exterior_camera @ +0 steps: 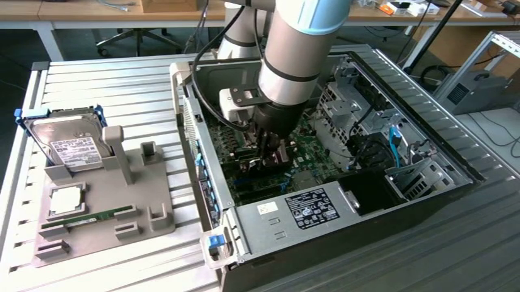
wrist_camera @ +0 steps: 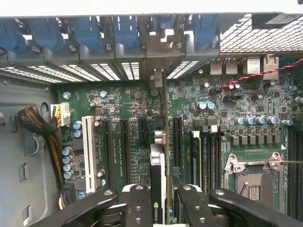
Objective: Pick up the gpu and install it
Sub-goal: 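Insert the gpu into the slot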
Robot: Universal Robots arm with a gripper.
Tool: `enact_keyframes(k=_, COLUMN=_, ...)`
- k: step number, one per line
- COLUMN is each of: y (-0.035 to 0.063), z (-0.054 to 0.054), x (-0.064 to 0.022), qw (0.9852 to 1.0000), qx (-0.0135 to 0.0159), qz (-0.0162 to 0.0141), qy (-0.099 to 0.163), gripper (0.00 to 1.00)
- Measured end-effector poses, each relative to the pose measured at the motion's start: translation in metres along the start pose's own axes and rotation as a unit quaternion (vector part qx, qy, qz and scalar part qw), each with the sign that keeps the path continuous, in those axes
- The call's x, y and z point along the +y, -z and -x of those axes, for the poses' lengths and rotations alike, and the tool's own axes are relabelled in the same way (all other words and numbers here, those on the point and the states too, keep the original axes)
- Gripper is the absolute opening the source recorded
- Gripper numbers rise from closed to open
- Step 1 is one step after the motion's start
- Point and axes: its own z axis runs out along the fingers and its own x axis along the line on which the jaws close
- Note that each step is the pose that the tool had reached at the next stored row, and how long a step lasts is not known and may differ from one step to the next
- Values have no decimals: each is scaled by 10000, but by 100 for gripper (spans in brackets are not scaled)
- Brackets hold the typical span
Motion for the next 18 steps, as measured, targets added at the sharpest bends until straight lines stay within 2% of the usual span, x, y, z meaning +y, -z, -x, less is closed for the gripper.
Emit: enact_keyframes(k=18, y=0, z=-1, x=26, qw=10000, qx=-1, qz=-6, qy=1, gripper=27)
